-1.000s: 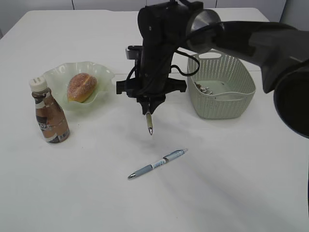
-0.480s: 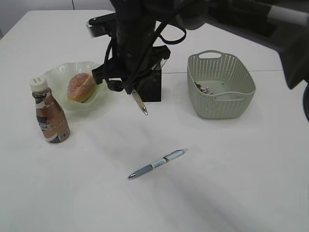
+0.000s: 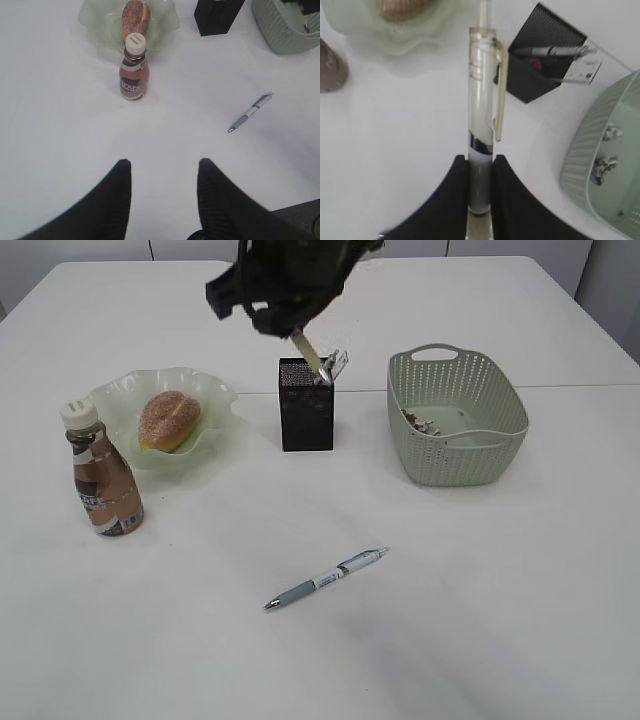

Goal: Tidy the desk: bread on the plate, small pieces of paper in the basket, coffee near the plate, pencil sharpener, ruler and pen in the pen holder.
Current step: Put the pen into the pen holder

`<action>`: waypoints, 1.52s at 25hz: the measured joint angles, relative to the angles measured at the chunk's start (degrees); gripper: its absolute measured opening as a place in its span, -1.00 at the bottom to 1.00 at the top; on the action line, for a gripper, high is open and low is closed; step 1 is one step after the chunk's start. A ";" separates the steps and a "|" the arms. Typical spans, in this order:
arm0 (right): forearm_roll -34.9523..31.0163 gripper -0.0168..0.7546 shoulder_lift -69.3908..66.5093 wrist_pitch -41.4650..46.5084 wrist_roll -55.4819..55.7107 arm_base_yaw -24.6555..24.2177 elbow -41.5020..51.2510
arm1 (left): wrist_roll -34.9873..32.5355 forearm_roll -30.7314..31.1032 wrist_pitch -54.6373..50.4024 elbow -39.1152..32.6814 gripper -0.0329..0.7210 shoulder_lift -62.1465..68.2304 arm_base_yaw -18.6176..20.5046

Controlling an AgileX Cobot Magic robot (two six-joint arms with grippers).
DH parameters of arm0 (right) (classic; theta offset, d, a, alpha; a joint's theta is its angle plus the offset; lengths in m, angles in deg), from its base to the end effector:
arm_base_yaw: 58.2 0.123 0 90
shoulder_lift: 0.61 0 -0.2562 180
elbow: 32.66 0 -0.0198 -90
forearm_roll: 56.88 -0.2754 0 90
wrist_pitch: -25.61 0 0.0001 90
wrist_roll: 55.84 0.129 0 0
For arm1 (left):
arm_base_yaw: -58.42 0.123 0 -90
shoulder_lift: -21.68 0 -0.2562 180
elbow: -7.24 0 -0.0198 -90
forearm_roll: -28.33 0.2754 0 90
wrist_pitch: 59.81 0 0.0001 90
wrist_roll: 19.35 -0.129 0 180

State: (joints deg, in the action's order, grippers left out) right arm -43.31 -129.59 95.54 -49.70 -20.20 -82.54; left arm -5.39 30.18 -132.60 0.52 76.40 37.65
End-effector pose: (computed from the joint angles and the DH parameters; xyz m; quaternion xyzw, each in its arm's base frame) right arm 0.4064 0.2814 0.2863 -0.2717 0.9176 -0.0095 0.2899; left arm 0.1667 -0.0590 0.3912 0.0531 0.9196 -0.1007 0.3759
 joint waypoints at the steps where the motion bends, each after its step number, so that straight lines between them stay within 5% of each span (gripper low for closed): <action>1: 0.67 -0.73 1.01 -1.10 -0.11 0.00 0.00 | 0.00 0.00 0.00 0.00 -0.08 0.00 0.00; 7: 4.97 -0.73 7.07 -10.15 -0.11 0.00 5.86 | 0.00 0.00 0.00 0.00 -0.09 0.00 0.00; 19: 18.35 -0.72 27.12 -51.06 10.36 -3.17 43.97 | 0.00 0.00 0.00 0.00 -0.10 0.00 0.00; 27: 19.83 -0.72 25.96 -66.08 15.44 -10.81 48.29 | 0.00 0.00 0.00 0.00 -0.10 0.00 0.00; 38: 20.13 -0.73 14.65 -82.60 15.88 -15.08 48.29 | 0.00 -0.08 0.00 0.00 -0.10 0.00 0.00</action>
State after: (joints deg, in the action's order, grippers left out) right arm -23.19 -114.94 12.95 -33.83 -35.28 -34.25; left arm -5.39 30.10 -132.60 0.52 76.40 37.65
